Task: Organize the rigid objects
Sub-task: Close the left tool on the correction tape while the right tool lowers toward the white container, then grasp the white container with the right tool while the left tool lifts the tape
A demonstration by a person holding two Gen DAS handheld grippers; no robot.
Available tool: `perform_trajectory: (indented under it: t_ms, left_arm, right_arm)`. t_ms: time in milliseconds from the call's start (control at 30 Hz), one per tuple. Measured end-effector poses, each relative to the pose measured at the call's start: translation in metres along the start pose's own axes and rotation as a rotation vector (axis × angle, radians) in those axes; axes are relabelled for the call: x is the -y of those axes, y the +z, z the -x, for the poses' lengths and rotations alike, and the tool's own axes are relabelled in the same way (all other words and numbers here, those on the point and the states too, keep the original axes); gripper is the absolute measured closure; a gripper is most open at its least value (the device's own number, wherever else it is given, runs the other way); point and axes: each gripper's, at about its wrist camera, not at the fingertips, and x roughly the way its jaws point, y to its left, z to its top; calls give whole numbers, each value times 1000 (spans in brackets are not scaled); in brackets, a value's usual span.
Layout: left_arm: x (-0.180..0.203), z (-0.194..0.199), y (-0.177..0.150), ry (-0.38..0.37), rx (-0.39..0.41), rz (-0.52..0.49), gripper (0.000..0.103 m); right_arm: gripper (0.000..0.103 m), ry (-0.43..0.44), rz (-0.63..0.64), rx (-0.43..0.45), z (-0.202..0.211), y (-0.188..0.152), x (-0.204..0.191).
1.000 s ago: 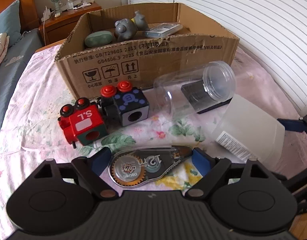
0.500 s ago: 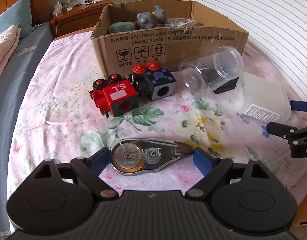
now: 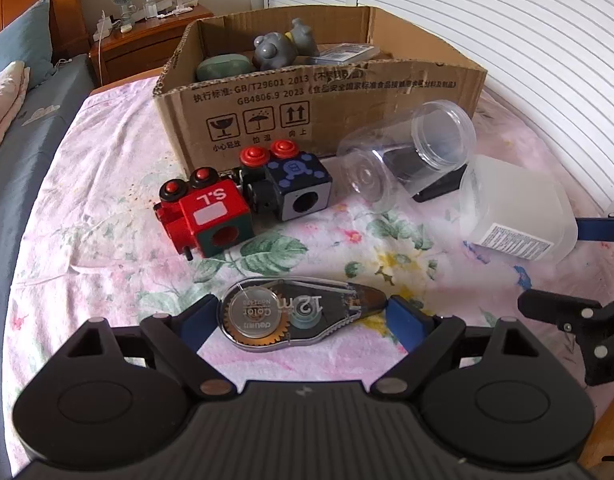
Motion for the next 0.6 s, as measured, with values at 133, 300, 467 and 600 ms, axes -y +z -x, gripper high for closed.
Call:
perform_trajectory:
  t_ms: [133, 300, 467, 600]
  left_arm:
    - [-11, 3, -4, -1, 4, 0, 14]
    - [-18, 6, -7, -18, -5, 10, 9]
    - [-13, 4, -6, -16, -4, 5, 7]
    - [-12, 3, -4, -26, -3, 18, 8]
  right_arm:
    - [0, 6, 23, 8, -7, 11, -12]
    - [0, -36, 21, -8, -19, 22, -15]
    - [0, -41, -11, -23, -26, 30, -16]
    - [0, -57, -40, -35, -32, 39, -16]
